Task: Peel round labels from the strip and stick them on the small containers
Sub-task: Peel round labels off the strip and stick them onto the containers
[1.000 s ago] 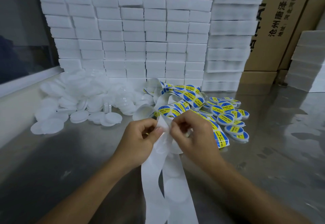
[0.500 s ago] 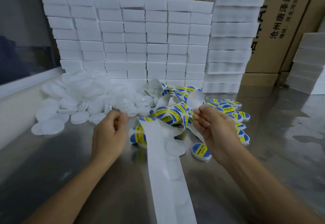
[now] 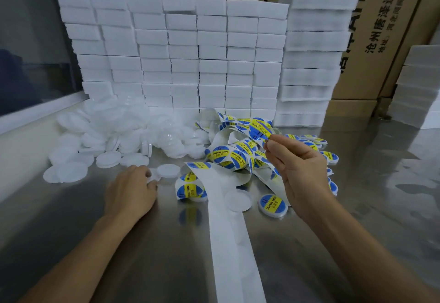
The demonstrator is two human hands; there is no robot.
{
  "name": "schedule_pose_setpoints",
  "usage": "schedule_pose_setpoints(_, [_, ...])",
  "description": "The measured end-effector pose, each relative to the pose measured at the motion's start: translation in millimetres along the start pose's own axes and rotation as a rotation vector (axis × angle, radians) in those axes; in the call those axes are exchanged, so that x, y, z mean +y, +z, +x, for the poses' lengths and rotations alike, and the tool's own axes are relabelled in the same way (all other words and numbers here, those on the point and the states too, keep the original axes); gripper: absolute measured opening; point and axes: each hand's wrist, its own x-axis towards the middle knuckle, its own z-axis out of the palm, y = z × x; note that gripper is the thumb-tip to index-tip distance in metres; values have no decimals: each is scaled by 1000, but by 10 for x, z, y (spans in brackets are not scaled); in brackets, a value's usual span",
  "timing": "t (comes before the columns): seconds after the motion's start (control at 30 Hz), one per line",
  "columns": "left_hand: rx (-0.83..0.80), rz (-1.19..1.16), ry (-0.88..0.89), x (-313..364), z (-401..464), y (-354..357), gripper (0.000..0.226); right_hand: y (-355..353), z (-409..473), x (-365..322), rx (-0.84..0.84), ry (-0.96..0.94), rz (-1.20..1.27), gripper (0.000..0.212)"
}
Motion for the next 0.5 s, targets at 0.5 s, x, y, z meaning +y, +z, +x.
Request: schedule_pose_setpoints(0.5, [256,-820,-58,363,-43,-78,15,13,-28,63,28,-148,-234,20])
